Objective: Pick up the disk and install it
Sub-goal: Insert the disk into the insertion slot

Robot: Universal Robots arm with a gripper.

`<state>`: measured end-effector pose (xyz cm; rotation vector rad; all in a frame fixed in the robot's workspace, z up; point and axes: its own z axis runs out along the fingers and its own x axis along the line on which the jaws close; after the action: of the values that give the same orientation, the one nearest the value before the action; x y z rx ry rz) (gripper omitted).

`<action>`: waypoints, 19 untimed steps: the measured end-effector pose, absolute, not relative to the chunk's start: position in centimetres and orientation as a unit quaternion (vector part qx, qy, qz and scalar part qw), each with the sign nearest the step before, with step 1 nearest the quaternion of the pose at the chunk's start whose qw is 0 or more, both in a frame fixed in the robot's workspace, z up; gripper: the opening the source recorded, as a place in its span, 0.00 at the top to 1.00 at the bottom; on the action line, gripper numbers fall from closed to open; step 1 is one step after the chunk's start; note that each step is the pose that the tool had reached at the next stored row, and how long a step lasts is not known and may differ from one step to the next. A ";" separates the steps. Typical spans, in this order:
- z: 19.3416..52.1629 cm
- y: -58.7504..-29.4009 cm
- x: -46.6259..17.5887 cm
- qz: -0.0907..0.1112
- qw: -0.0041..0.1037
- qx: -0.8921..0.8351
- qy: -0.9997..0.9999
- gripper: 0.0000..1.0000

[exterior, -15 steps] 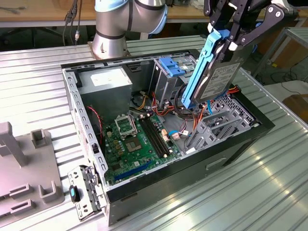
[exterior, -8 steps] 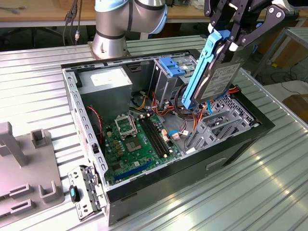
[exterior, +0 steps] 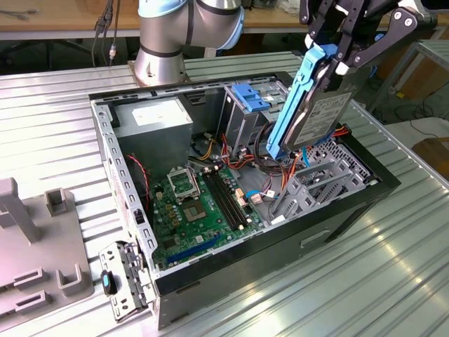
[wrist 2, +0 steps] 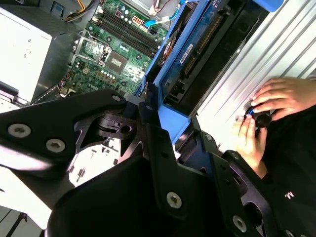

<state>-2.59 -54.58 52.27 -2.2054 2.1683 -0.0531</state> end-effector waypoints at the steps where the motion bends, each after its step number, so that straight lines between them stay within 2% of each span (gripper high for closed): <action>1: 52.3 -54.6 -2.2 -0.017 0.024 -0.713 0.701 0.63; 6: 52.1 -54.6 0.5 -0.016 0.023 -0.713 0.701 0.63; 10: 51.9 -54.6 2.0 -0.007 0.014 -0.713 0.701 0.63; 19: 51.3 -54.8 3.8 -0.007 0.014 -0.713 0.701 0.63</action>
<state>3.80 -54.79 51.31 -2.2200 2.1832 -0.0211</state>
